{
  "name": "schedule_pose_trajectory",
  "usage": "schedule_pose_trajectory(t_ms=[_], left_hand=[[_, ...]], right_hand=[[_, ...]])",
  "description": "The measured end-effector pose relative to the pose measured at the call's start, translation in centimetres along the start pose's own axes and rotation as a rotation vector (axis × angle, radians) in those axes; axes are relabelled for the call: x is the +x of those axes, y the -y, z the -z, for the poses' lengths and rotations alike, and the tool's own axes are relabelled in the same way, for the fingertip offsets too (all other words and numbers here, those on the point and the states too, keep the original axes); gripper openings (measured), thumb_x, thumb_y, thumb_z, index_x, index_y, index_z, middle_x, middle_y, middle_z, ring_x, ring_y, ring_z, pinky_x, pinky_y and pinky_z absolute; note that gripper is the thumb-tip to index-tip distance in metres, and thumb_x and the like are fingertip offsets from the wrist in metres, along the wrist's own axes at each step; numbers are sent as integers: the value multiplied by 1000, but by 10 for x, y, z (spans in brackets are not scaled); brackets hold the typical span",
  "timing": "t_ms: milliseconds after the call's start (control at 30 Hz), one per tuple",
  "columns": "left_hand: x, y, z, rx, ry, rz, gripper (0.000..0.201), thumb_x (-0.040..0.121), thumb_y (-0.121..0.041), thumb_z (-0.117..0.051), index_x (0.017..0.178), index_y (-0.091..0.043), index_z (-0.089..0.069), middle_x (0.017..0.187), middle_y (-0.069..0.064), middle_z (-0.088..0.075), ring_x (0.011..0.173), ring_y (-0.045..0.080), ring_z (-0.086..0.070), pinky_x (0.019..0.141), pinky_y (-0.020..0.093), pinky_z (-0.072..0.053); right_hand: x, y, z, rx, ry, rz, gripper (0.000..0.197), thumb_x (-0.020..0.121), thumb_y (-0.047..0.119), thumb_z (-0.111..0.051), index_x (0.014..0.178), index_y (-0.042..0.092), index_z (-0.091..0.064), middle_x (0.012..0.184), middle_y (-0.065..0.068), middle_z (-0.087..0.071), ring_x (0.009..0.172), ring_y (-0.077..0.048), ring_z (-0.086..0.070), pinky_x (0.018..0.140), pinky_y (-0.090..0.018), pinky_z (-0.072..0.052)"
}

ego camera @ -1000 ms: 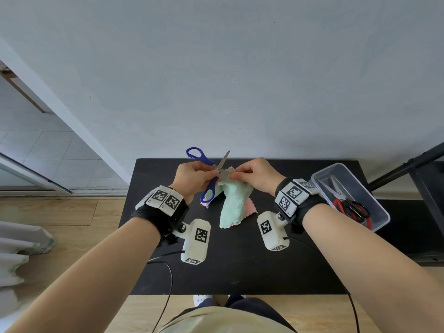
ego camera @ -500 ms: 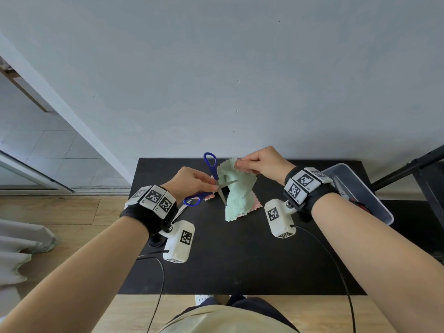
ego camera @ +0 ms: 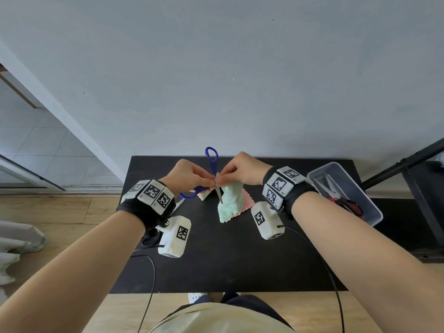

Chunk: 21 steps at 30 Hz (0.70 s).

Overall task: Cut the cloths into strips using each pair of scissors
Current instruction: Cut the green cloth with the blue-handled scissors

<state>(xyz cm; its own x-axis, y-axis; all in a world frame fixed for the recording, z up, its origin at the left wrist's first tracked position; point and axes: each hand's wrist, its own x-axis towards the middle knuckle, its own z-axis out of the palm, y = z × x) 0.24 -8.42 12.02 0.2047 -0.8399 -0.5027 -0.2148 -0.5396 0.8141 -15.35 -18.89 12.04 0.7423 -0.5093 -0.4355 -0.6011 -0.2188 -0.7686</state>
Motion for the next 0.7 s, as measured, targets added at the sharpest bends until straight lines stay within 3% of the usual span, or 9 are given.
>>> schedule_pose_trajectory(t_ms=[100,233,500,700], left_hand=[[0,4,-3,40,11,-22,5,74,-3,-77,78,-6,-76,69,9,-73,60,11,-67,66,19,-56],[1,9,-3,73,25,-25,4,75,-6,-77,79,-6,-77,75,14,-73,66,14,-67,73,23,-57],[-1,18,14,175,-9,27,3,77,1,-73,79,1,-75,60,6,-69,52,5,-64,52,10,-47],[-6,23,21,188,49,62,4,76,-2,-75,79,-2,-76,62,6,-71,56,7,-66,56,11,-49]], right_hand=[[0,0,-2,-136,36,-10,15,81,26,-73,88,13,-76,70,11,-63,61,-1,-52,57,-13,-38],[1,-4,-4,-257,81,-3,19,85,28,-69,92,11,-74,70,8,-60,60,-3,-48,59,-18,-36],[-2,-27,6,-320,43,-69,16,84,25,-70,91,11,-75,76,9,-63,76,-11,-57,73,-26,-42],[-9,-21,7,4,-65,-18,6,78,28,-76,83,25,-76,88,10,-71,88,-8,-65,80,-21,-49]])
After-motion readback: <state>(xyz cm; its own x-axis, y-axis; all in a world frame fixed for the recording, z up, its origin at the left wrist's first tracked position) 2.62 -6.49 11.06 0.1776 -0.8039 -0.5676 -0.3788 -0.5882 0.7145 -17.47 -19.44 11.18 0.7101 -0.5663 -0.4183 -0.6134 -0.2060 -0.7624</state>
